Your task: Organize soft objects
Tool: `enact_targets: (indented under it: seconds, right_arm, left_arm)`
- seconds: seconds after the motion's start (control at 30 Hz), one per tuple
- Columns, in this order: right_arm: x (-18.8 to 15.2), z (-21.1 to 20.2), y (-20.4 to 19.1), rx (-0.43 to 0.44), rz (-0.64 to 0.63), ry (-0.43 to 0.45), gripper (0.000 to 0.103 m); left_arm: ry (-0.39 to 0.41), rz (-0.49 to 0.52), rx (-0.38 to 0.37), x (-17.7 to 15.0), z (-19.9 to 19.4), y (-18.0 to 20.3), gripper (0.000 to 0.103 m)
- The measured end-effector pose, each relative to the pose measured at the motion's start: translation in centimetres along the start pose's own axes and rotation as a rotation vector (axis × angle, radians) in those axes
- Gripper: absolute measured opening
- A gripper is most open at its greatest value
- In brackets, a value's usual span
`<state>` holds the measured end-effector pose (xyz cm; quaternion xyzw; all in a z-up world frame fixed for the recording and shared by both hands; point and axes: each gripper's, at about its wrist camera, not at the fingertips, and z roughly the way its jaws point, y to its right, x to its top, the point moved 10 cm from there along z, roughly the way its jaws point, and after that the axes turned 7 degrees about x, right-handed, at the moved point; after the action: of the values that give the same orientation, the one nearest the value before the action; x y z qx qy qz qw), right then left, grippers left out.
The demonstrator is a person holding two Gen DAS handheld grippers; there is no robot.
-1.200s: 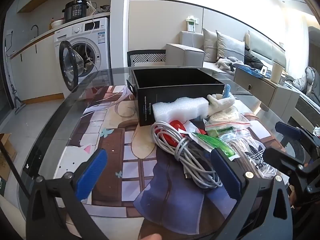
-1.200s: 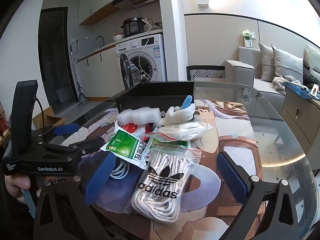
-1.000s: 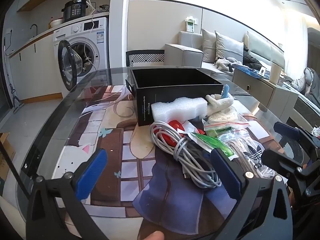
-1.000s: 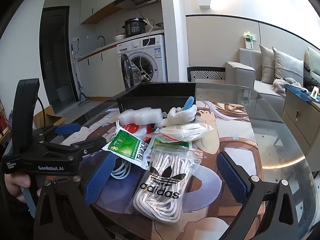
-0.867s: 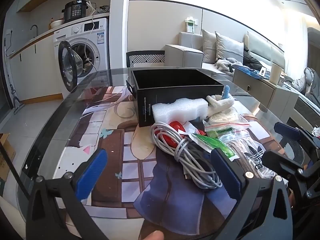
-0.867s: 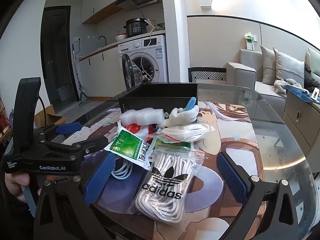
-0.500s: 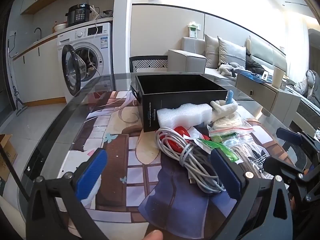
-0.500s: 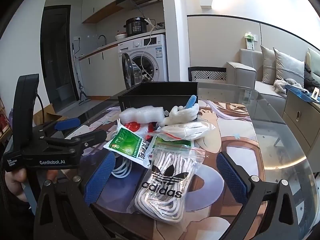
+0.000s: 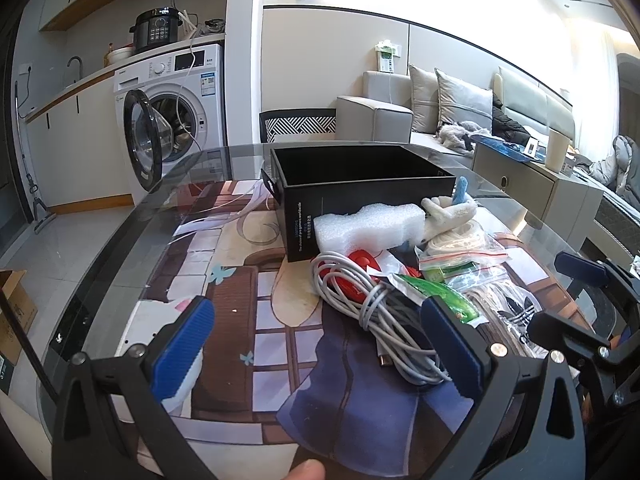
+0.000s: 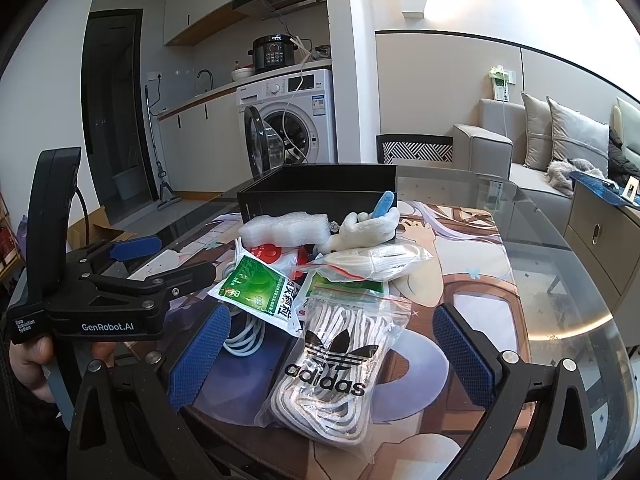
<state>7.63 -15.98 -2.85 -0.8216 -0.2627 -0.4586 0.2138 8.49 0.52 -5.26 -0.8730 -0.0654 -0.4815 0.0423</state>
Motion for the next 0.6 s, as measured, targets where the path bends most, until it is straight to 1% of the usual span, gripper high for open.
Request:
enact_targets:
  seconds: [0.37,0.6]
  right_arm:
    - [-0.04,0.02,-0.01,0.001,-0.002,-0.001,0.103]
    - [-0.09,0.07,0.0,0.001,-0.005,-0.004,0.103]
  left_arm:
    - [0.002,-0.014,0.005,0.01,0.14,-0.16,0.103]
    - [0.004,0.006,-0.004,-0.03,0.09,-0.02,0.103]
